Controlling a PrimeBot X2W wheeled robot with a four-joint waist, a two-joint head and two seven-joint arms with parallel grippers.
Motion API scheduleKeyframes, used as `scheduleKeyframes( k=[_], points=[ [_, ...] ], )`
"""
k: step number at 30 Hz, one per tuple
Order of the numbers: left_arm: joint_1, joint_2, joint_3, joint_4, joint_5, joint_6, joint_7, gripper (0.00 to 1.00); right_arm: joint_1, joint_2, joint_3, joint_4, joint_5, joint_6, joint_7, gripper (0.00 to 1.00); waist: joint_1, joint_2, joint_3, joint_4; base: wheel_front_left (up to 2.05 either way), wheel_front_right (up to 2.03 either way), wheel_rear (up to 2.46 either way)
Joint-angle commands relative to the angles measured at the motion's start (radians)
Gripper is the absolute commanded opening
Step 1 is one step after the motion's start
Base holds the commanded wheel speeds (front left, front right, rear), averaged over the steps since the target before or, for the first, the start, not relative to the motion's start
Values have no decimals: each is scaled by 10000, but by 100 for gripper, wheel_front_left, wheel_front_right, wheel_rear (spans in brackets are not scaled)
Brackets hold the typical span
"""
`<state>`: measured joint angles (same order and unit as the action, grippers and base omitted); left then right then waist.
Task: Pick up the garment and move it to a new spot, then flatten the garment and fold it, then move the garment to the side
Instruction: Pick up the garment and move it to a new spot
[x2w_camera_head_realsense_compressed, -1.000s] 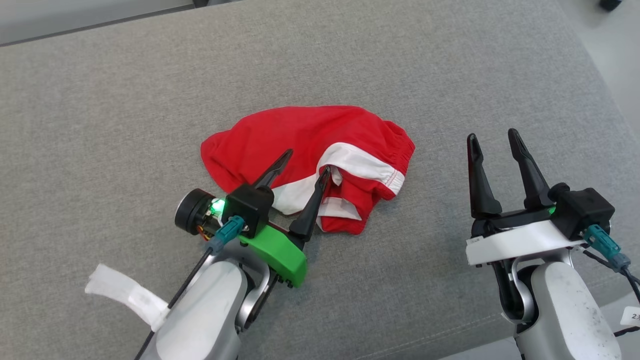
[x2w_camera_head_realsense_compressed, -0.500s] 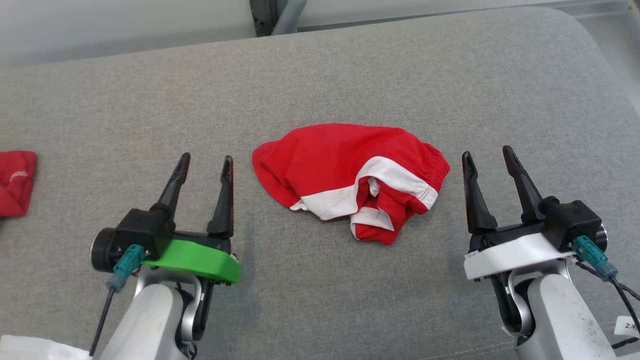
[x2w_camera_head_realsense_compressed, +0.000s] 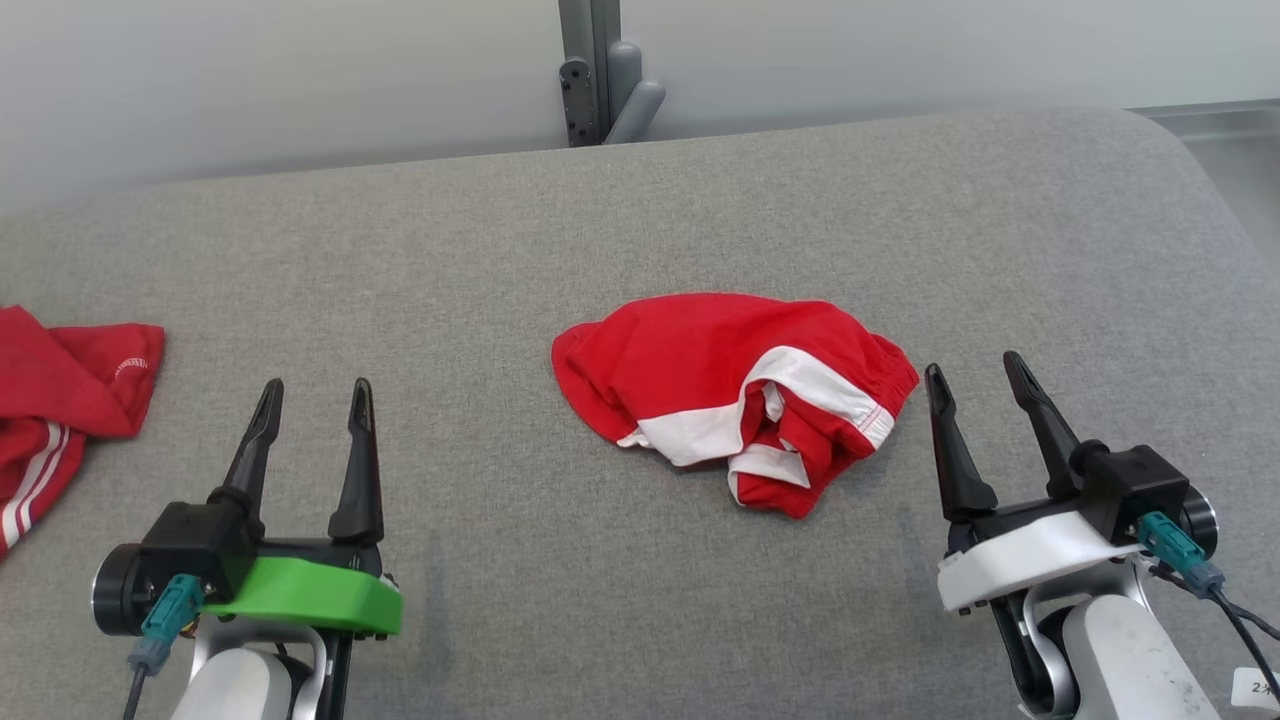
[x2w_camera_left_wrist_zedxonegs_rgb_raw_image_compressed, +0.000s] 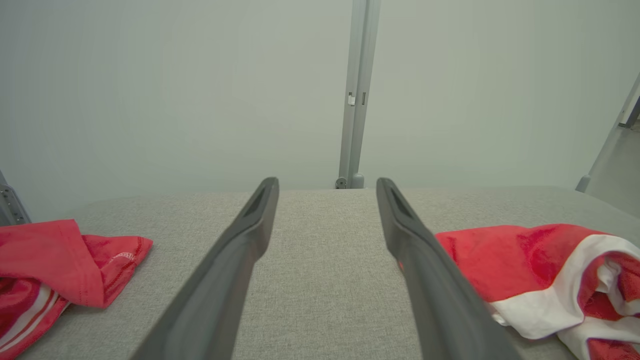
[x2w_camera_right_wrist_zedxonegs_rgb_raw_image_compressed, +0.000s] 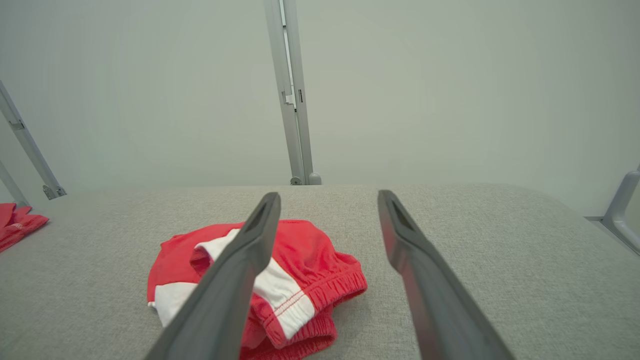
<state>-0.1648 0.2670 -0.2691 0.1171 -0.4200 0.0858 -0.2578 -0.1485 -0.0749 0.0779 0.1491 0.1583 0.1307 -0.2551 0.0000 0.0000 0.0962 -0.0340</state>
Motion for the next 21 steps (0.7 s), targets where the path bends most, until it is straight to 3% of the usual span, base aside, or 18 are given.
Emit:
scheduleKeyframes(
  k=[1,21],
  points=[
    [289,91,-9,-108,88,41,-49,100,223,-66,11,-39,-42,1,79,100,0,0,-298,48,0,0,0],
    [1416,315,-162,-786,-76,355,345,100,1302,-112,-330,-754,-61,1,626,100,0,0,-945,-152,0,0,0]
  ],
)
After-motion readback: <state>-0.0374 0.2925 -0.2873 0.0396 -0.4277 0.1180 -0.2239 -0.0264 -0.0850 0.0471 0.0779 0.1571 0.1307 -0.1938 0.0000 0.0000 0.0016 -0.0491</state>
